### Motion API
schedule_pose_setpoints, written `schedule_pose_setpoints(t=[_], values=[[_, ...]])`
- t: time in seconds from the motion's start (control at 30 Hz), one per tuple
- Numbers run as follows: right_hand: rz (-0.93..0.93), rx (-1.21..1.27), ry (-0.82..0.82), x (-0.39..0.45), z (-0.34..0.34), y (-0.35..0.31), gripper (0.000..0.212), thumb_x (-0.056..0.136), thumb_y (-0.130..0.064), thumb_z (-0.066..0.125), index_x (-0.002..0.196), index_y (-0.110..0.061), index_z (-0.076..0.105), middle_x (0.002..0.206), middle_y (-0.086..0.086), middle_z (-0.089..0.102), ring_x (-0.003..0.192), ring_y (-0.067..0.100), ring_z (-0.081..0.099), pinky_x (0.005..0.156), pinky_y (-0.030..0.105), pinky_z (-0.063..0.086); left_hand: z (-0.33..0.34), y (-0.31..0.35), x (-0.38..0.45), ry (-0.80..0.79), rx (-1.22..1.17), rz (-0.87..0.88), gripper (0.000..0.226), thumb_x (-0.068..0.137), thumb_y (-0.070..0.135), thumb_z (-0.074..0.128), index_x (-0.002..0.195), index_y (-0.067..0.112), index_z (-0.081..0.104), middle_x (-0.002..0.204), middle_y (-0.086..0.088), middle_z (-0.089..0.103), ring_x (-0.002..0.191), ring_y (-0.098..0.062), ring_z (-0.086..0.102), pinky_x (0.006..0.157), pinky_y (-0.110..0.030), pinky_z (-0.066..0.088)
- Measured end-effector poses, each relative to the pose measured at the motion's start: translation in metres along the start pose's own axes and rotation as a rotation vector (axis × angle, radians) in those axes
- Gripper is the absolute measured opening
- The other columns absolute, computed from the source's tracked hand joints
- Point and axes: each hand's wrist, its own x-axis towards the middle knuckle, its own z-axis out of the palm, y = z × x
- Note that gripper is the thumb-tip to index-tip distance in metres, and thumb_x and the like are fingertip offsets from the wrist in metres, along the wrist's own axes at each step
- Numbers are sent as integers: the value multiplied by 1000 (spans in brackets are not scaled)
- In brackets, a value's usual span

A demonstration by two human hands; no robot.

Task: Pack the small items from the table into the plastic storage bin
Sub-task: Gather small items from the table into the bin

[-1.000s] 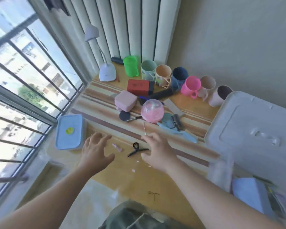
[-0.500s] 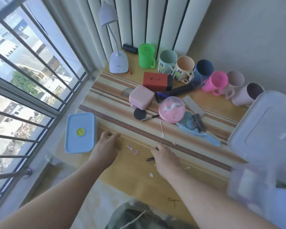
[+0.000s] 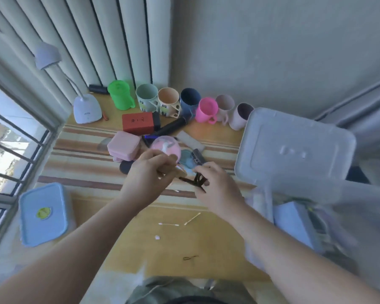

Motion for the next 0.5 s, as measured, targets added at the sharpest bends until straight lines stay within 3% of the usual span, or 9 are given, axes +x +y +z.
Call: schedule_pose_setpoints(t=[0.07,0.17,0.27,0.33,0.4,0.5], values=[[13,26,104,-17,-35,17,48,82,-13,76,128,-25,68,122,-9,60,105,14,63,88,36,57,22,32,14,-17,-26,85,20,82,22,85,99,26,75,106,10,62,84,-2,68,79,-9,50],[39,34,263,-52,-83,53,45,79,-10,76,120,-27,71,114,-11,60,107,11,62,92,25,51,63,78,24,-71,-43,163,25,78,29,87,96,36,72,100,12,63,86,-3,64,78,-22,54],[75,26,377,-98,-123,98,41,77,-11,78,116,-20,72,110,-7,62,103,15,63,92,25,49,106,126,21,-139,-56,203,35,73,33,90,94,48,66,92,18,62,84,4,59,73,-4,40],[122,-14,424,-130,-142,139,40,76,-12,79,115,-18,72,108,-5,63,101,17,64,91,29,51,135,153,17,-188,-89,228,37,72,34,91,94,50,66,90,16,65,81,1,61,72,-4,40],[244,-65,345,-161,-156,181,45,72,-11,81,115,-23,72,105,-5,62,98,19,64,88,35,53,167,173,13,-227,-86,258,30,72,35,91,94,42,71,89,16,67,80,-1,62,73,-7,42],[378,-150,-91,-200,-156,228,45,70,-24,76,114,-34,70,101,-9,56,99,22,63,89,39,52,210,196,3,-294,-48,319,22,75,32,88,91,32,72,87,15,65,80,-2,62,73,-14,45]])
